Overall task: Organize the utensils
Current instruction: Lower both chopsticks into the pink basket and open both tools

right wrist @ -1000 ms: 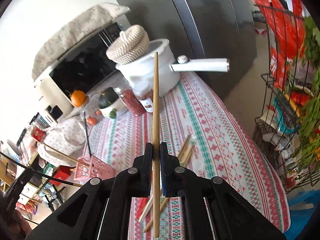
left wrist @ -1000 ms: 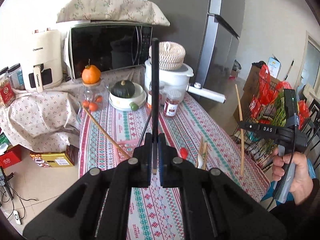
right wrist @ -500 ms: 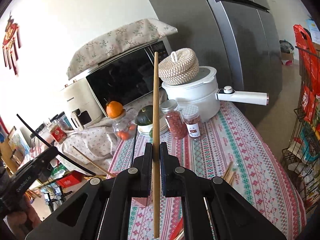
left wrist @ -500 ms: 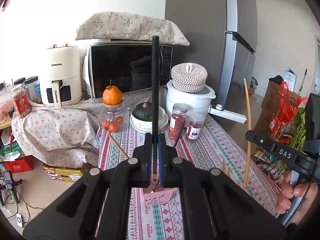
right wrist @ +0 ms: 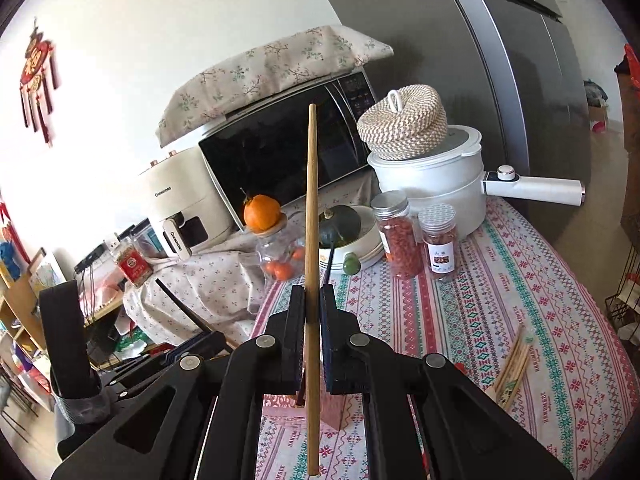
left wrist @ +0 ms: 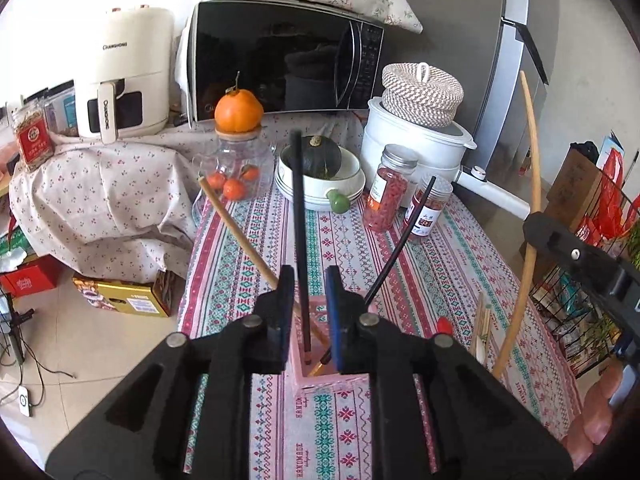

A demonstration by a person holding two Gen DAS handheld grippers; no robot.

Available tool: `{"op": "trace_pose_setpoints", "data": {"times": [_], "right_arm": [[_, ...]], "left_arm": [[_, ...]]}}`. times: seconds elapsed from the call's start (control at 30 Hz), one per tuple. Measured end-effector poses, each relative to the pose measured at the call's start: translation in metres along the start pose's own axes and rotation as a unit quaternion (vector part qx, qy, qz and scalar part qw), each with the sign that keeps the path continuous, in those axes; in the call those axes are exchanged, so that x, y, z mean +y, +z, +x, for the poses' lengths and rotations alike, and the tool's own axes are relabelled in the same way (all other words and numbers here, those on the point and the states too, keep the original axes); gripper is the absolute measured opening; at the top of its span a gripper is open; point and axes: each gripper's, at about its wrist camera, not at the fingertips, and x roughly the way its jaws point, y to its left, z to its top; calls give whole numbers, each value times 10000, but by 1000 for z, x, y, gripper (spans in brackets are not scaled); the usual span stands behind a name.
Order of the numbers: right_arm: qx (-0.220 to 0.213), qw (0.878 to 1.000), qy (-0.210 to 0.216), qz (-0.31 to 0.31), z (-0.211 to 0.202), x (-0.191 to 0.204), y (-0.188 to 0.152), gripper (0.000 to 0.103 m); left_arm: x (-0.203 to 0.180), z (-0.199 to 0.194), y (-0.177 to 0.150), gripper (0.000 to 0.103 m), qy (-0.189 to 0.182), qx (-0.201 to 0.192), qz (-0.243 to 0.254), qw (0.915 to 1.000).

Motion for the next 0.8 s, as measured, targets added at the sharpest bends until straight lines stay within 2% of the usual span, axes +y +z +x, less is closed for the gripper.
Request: {"op": "trace_pose_setpoints", "data": {"times": [0.03,0.23,0.43,0.6,0.8], "right_arm": [[1,10000,17,0,2,2,-1,7],[-13,10000,35,18,21,10,-2,7],[-104,9999,18,53,40,22,-4,7],[-228,9996,-144,4,59,34,-8,7],[-584,9957,-686,-213,74,45,-14,7]], "left_arm": [[2,-2,1,34,-21,20,-56,10000],[11,-24,-1,56,-95,48,-84,9999],[36,-37,-10,71,-44,294,-177,9994],[57,-36,-20,73,50,543,-309,9980],[71,-35,-26,73,108,698,-344,9969]]}}
